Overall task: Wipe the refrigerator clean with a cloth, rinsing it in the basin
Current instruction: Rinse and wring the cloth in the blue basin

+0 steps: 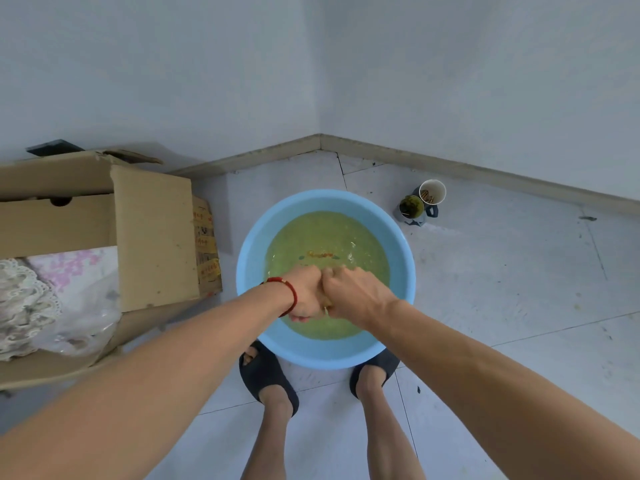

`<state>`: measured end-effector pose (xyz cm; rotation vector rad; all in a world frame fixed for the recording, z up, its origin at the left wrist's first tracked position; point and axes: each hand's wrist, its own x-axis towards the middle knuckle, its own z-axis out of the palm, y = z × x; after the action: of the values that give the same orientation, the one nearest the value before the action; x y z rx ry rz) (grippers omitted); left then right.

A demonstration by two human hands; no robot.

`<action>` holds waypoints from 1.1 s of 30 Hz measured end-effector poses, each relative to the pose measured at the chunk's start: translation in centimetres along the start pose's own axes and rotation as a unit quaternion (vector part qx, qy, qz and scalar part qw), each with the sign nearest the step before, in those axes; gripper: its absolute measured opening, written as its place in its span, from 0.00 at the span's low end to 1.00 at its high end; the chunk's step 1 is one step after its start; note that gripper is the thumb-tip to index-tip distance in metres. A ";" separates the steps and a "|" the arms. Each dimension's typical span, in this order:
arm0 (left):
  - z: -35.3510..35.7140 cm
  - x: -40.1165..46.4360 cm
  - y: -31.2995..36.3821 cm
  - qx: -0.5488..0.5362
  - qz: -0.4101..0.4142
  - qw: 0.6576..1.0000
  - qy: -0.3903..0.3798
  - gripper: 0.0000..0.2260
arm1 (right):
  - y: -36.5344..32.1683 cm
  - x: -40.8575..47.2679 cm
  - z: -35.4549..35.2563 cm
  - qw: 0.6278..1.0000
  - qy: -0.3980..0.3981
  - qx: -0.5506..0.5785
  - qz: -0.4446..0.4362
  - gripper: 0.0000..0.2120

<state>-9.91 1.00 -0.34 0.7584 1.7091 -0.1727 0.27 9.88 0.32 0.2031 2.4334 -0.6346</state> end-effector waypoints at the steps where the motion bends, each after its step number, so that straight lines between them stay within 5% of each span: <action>1: 0.0 0.0 -0.3 -0.070 -0.002 0.997 -0.045 0.09 | 0.0 -0.2 0.2 0.999 0.027 -0.037 -0.009 0.15; 4: 0.0 -0.2 0.0 -0.242 -0.017 0.967 -0.080 0.06 | -0.1 -0.6 0.7 0.996 0.087 -0.021 -0.024 0.17; 6: 0.3 0.0 0.3 -0.129 -0.002 0.992 0.014 0.07 | 0.1 -0.8 0.6 0.997 0.063 0.041 -0.032 0.26; 8: 0.5 -0.1 0.1 -0.016 0.029 0.994 0.106 0.07 | 1.1 -1.3 0.0 0.973 0.010 0.230 0.022 0.34; 9: 0.4 -0.4 -0.2 0.020 0.058 0.988 0.141 0.06 | 1.7 -1.7 -0.6 0.926 -0.014 0.373 0.062 0.34; 11: 0.2 -1.0 -1.3 0.074 0.137 0.962 0.222 0.08 | 2.9 -2.5 -1.3 0.773 -0.049 0.622 0.117 0.28; 14: -0.2 -2.0 -1.8 0.110 0.290 0.899 0.310 0.14 | 3.3 -3.0 -0.4 0.596 -0.124 0.786 0.108 0.32; 16: -0.8 -2.7 -1.6 0.147 0.363 0.860 0.328 0.10 | 2.1 -3.1 0.4 0.517 -0.189 0.834 0.044 0.34; 17: -1.0 -2.8 -1.7 0.172 0.385 0.842 0.336 0.10 | 1.6 -3.2 0.6 0.513 -0.208 0.833 0.019 0.33; 20: -2.1 -2.9 -2.2 0.263 0.380 0.821 0.334 0.08 | 1.0 -3.0 -0.2 0.597 -0.231 0.768 0.005 0.19; 25: -1.8 -3.4 0.2 0.371 0.171 0.878 0.249 0.07 | 0.1 -0.8 -1.0 0.895 -0.123 0.416 0.105 0.05; 28: -1.3 -3.2 1.1 0.297 0.075 0.927 0.216 0.06 | -0.7 -0.4 -1.0 0.961 -0.036 0.257 0.095 0.10; 33: -0.7 -2.7 0.6 0.106 0.027 0.980 0.167 0.08 | -0.5 -0.1 -0.2 0.992 0.031 0.110 0.043 0.20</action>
<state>-9.84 0.76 2.51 1.0366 2.0062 -0.2013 0.08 9.55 0.72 0.4205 2.3964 -0.8699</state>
